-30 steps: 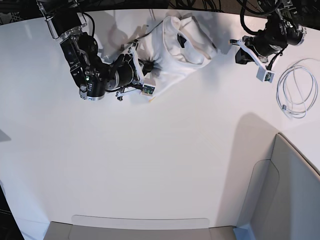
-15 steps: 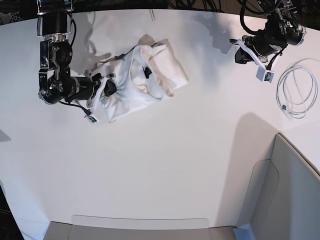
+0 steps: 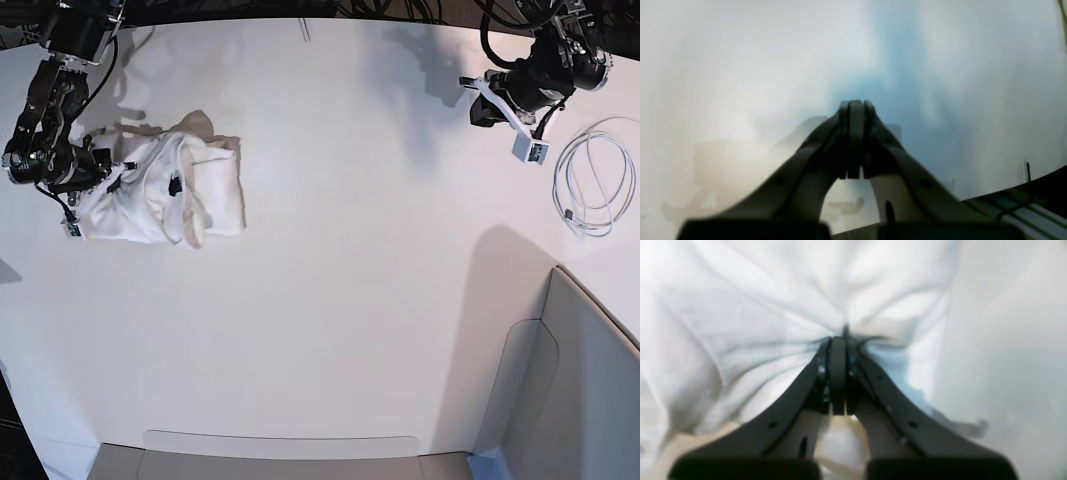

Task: Layout the t-shirt on the table in an organized manner, then fold the t-shirt properly
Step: 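Drag the folded shirt bundle with the right gripper to the table corner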

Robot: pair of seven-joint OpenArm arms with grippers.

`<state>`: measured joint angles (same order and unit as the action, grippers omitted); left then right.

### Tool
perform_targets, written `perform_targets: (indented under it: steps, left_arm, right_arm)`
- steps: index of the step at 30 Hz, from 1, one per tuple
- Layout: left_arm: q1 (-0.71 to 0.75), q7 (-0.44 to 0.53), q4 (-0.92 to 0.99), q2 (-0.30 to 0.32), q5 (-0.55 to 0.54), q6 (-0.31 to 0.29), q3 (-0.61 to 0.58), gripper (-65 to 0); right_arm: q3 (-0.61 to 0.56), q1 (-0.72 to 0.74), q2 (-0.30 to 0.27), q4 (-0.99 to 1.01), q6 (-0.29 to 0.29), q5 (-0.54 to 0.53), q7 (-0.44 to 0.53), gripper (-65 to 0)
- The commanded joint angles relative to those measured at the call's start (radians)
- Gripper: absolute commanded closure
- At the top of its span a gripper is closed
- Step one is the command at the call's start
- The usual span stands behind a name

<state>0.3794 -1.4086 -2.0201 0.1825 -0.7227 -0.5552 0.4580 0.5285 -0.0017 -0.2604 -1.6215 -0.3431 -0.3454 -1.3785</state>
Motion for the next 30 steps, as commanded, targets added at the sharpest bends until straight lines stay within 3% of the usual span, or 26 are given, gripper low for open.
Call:
perform_targets:
  steps: [1, 7, 11, 14, 17, 19, 24, 30]
  left_arm:
    - [0.005, 0.012, -0.015, 0.008, -0.013, -0.001, 0.002, 0.0]
    - [0.003, 0.012, -0.015, 0.004, -0.015, -0.001, 0.0, 0.0]
    - [0.005, 0.012, -0.015, 0.004, -0.015, -0.001, 0.0, 0.0]
    - [0.007, 0.012, -0.015, 0.004, -0.013, -0.001, 0.0, 0.0]
    - [0.007, 0.012, -0.015, 0.004, -0.013, -0.001, 0.0, 0.0]
    - [0.007, 0.012, -0.015, 0.001, -0.011, -0.001, 0.0, 0.0]
    - [0.008, 0.012, -0.015, -0.001, -0.011, -0.001, 0.0, 0.0]
    - [0.008, 0.012, -0.014, 0.001, -0.011, -0.001, 0.0, 0.0]
  right_arm:
    - [0.002, -0.005, -0.001, -0.07, -0.012, -0.01, -0.015, 0.0]
    - [-0.014, -0.048, 0.013, -0.374, -0.083, -0.145, -0.018, 0.0]
    - [-0.028, -0.08, 0.005, -0.429, -0.161, -0.248, -0.018, 0.0]
    - [-0.046, -0.1, -0.063, -0.426, -0.279, -0.321, -0.018, 0.0]
    - [-0.087, -0.1, -0.142, -0.426, -0.355, -0.358, -0.018, 0.0]
    - [-0.103, -0.1, -0.204, -0.414, -0.355, -0.386, -0.018, 0.0]
    - [-0.11, -0.096, -0.297, -0.357, -0.355, -0.452, -0.018, 0.0]
    - [-0.25, 0.016, -0.386, -0.096, -0.355, -0.462, -0.015, 0.0]
